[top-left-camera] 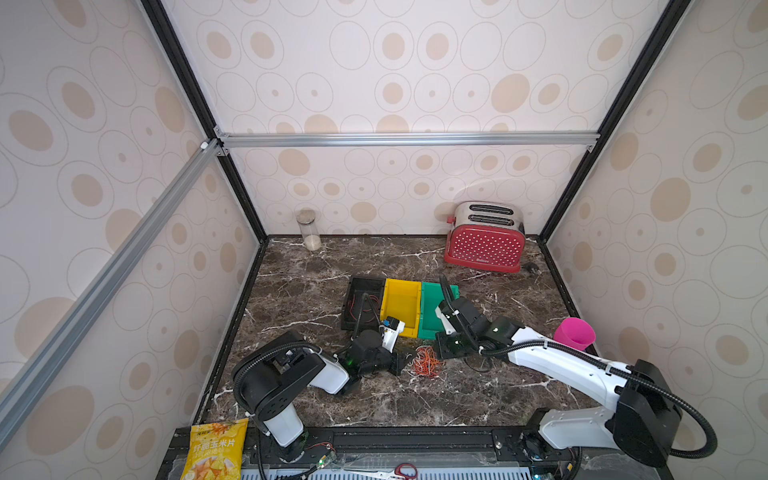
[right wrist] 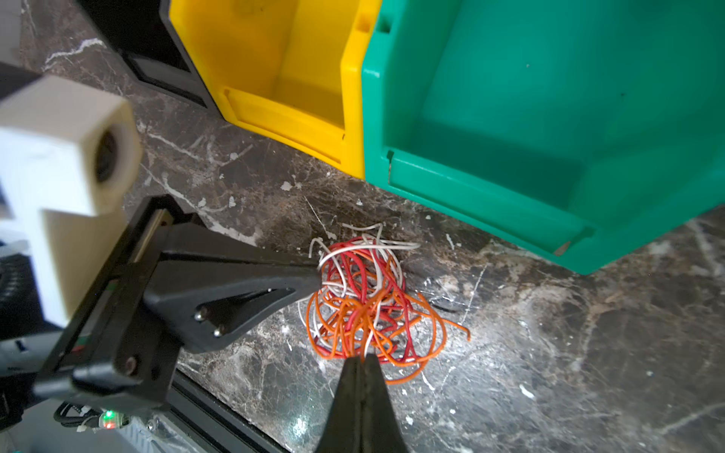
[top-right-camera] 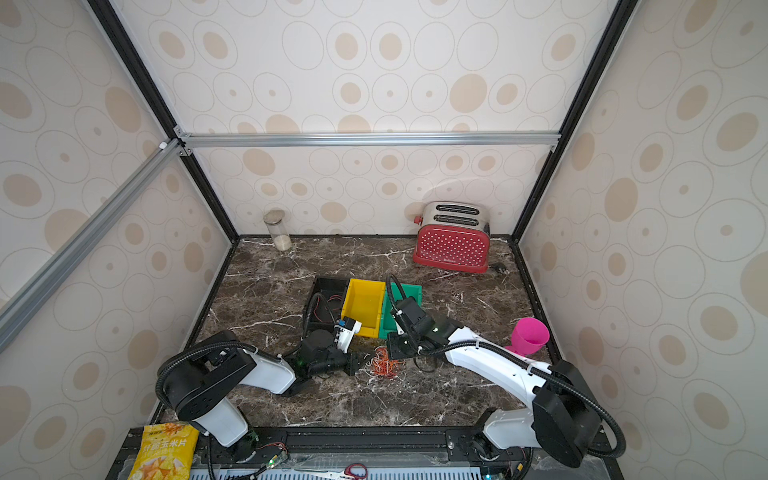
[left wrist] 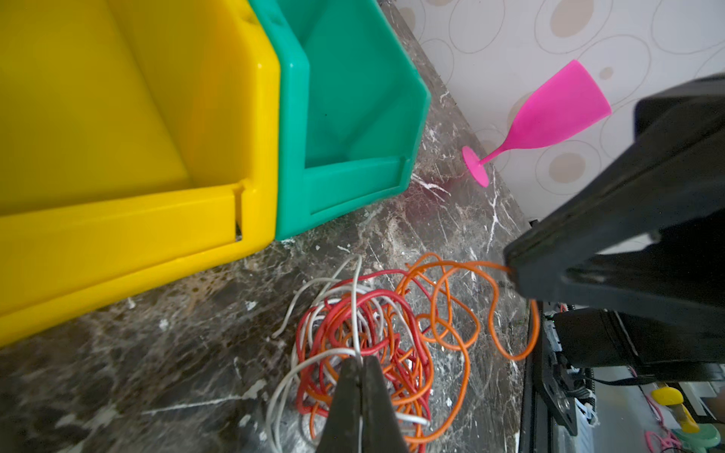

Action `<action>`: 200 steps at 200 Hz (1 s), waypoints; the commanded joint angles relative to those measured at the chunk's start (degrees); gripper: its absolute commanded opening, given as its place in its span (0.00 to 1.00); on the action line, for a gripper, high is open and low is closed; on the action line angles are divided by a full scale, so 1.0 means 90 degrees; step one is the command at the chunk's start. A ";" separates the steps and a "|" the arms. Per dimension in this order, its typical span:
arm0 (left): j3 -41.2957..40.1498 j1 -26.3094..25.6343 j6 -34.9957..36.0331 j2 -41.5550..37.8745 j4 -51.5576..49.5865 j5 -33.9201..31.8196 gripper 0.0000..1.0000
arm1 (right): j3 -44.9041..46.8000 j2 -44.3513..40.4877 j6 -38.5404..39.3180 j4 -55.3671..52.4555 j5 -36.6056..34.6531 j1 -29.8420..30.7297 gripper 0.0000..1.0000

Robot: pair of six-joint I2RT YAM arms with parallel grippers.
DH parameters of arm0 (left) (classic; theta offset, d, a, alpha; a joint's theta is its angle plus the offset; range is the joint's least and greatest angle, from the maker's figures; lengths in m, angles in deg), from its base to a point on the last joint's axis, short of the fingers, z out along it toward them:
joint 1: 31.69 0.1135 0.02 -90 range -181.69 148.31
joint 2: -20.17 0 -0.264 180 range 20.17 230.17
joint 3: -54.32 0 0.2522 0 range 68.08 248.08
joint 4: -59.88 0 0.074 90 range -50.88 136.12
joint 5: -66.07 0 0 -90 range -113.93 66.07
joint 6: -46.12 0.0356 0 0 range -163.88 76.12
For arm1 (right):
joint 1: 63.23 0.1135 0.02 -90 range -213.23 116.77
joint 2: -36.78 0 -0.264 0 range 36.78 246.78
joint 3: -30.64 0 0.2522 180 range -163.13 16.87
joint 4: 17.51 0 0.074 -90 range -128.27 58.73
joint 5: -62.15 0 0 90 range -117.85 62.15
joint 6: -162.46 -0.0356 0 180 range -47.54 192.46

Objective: Untangle and sort cables by color
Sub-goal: Untie the cable.

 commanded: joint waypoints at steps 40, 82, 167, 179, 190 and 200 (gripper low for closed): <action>0.0025 -0.0047 0.0280 -0.0403 -0.0615 -0.0322 0.00 | -0.0304 -0.0623 0.0442 -0.0942 -0.1220 0.0058 0.00; -0.0211 -0.0049 0.0426 -0.0984 -0.1206 -0.0926 0.00 | -0.0348 -0.0945 0.0506 -0.1324 -0.2040 -0.0040 0.00; -0.0402 -0.0050 0.0328 -0.1624 -0.2296 -0.2056 0.00 | -0.0436 -0.1493 0.0329 -0.2003 -0.2733 -0.0959 0.00; -0.0411 -0.0048 0.0337 -0.1714 -0.2455 -0.2194 0.00 | -0.0435 -0.1546 0.0347 -0.1994 -0.2694 -0.1037 0.00; -0.0420 -0.0045 0.0356 -0.1788 -0.2530 -0.2233 0.00 | -0.0433 -0.1582 0.0423 -0.1913 -0.2500 -0.1037 0.00; -0.0421 -0.0043 0.0374 -0.1845 -0.2543 -0.2218 0.00 | -0.0404 -0.1596 0.0546 -0.1720 -0.2072 -0.1037 0.00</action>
